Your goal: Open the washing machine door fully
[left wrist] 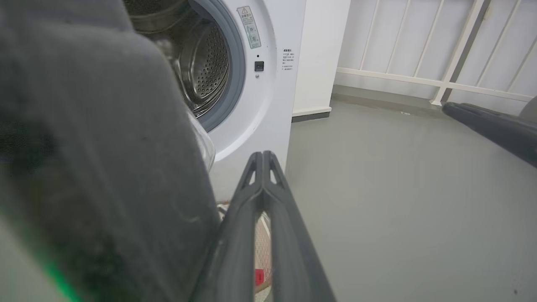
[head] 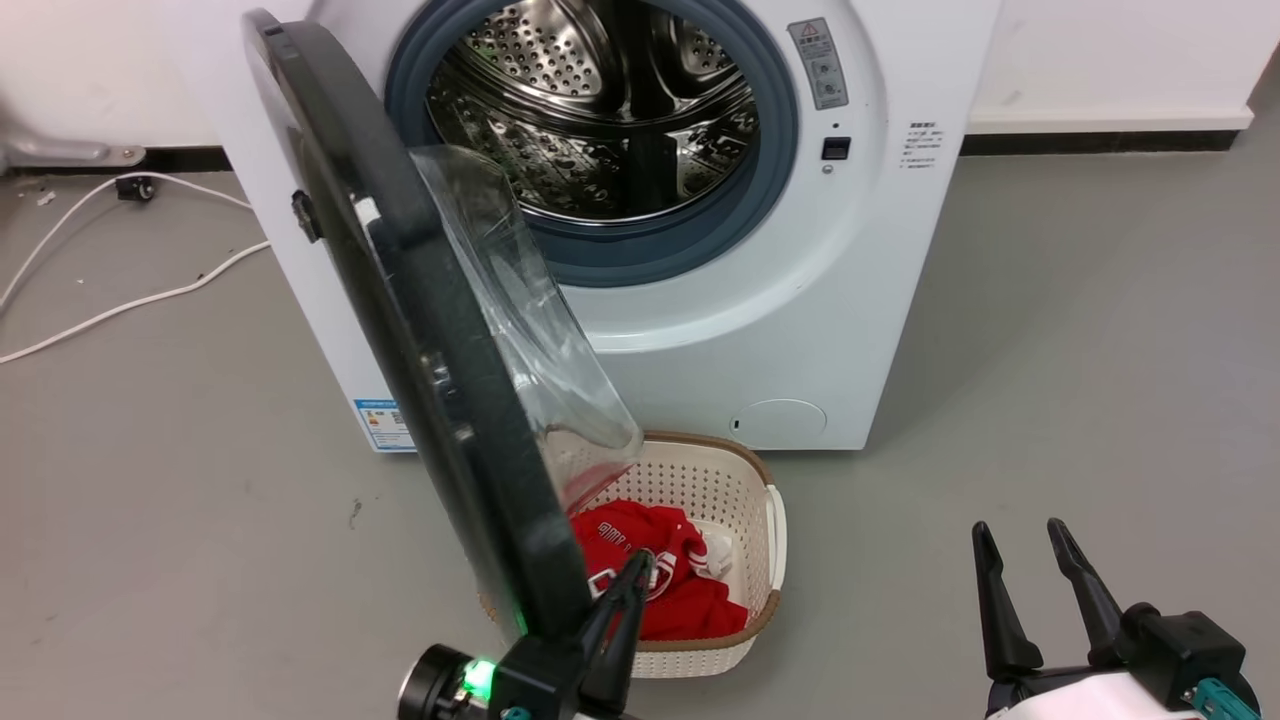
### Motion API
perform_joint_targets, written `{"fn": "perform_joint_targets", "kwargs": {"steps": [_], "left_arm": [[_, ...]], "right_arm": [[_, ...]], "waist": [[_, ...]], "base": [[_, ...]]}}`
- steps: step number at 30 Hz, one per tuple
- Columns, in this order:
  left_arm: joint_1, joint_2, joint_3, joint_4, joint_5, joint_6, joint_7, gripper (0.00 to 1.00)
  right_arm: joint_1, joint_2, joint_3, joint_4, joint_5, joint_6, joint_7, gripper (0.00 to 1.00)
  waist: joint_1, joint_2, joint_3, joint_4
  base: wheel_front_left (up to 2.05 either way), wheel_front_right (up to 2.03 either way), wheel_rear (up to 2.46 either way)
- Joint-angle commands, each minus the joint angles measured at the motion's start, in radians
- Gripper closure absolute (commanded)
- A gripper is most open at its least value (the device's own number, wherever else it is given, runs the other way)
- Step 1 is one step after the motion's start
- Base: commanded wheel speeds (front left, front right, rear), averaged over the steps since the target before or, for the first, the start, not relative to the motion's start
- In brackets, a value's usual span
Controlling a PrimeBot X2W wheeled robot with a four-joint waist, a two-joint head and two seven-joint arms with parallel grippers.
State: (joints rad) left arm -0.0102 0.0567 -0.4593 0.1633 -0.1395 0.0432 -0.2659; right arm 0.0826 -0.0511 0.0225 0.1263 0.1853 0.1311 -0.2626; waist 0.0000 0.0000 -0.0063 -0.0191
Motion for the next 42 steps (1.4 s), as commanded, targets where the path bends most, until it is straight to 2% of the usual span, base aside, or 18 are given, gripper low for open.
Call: {"fn": "perform_joint_targets", "kwargs": {"steps": [1, 8, 20, 26, 34, 42], "left_arm": [[0.013, 0.019, 0.022, -0.016, 0.005, 0.014, 0.003, 1.0], [0.107, 0.024, 0.032, -0.091, 0.008, 0.045, 0.003, 1.0], [0.191, 0.054, 0.092, -0.204, 0.023, 0.103, 0.0, 1.0], [0.212, 0.079, 0.147, -0.237, 0.019, 0.134, 0.0, 1.0], [0.185, 0.124, 0.259, -0.258, 0.003, 0.162, 0.0, 1.0], [0.11, 0.169, 0.393, -0.227, -0.028, 0.171, 0.0, 1.0]], "right_arm": [[0.004, 0.002, -0.002, -0.004, 0.001, -0.001, -0.003, 0.0], [0.009, 0.002, -0.008, -0.007, 0.003, -0.001, -0.003, 0.0], [0.013, 0.002, -0.009, -0.008, 0.006, -0.001, -0.002, 0.0], [0.008, 0.002, -0.003, -0.004, 0.009, -0.001, -0.002, 0.0], [0.001, 0.002, 0.008, -0.009, 0.008, -0.001, -0.001, 0.0], [-0.022, 0.002, 0.014, -0.017, -0.003, -0.001, 0.011, 0.0]], "waist": [[0.0, 0.0, 0.0, 0.009], [0.0, 0.0, 0.0, 0.064], [0.0, 0.0, 0.011, 0.231], [0.0, 0.0, 0.013, 0.291], [0.0, 0.0, 0.028, 0.321], [0.0, 0.0, 0.061, 0.301]], "base": [[0.0, 0.0, 0.0], [0.0, 0.0, 0.0], [0.0, 0.0, 0.0], [0.0, 0.0, 0.0], [0.0, 0.0, 0.0], [0.0, 0.0, 0.0]]}}
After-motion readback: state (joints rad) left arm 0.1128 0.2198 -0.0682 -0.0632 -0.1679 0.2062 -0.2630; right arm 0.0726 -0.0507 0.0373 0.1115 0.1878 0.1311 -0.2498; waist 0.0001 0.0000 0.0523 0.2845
